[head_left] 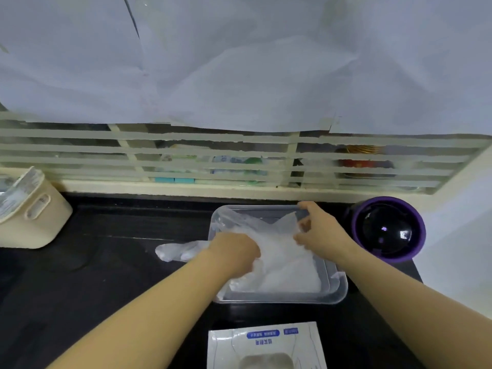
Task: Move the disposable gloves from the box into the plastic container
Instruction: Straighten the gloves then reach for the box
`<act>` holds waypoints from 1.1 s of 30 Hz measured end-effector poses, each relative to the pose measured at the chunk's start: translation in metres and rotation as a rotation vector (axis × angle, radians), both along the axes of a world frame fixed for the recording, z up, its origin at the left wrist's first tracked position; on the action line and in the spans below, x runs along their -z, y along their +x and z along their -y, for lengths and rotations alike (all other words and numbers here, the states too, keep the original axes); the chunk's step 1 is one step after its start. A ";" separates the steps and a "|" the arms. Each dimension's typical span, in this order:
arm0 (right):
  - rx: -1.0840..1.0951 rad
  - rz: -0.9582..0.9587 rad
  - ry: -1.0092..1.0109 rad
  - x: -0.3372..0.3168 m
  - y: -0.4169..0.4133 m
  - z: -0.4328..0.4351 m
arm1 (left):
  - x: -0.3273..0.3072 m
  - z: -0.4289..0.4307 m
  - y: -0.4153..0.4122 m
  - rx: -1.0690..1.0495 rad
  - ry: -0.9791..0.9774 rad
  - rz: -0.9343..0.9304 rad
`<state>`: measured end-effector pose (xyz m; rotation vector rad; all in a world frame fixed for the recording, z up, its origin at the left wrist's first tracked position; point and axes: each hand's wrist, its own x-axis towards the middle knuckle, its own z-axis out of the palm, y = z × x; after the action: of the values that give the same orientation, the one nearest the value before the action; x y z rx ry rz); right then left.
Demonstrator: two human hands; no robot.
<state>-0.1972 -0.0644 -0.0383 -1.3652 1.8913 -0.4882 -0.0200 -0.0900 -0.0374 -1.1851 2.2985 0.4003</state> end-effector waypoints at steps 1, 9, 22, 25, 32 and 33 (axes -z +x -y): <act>-0.010 -0.052 -0.050 -0.003 -0.001 -0.003 | 0.002 0.001 -0.002 0.007 0.018 0.003; -0.559 -0.410 -0.031 0.011 0.031 -0.011 | 0.030 0.012 -0.009 0.028 0.096 -0.023; -0.584 -0.515 0.474 0.067 0.032 -0.001 | 0.056 0.019 -0.006 -0.538 0.380 -0.247; -0.523 -0.516 0.545 0.063 0.031 -0.001 | 0.051 0.019 -0.009 -0.605 0.401 -0.253; -0.518 -0.417 0.240 0.001 0.025 0.007 | -0.017 0.011 0.008 -0.475 0.266 -0.407; -0.500 -0.322 0.187 -0.012 0.022 0.007 | -0.031 0.009 0.014 -0.483 0.262 -0.489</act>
<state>-0.1755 -0.0716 -0.0261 -1.7882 1.6908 0.1621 -0.0061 -0.0991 -0.0061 -1.6337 2.2131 1.2476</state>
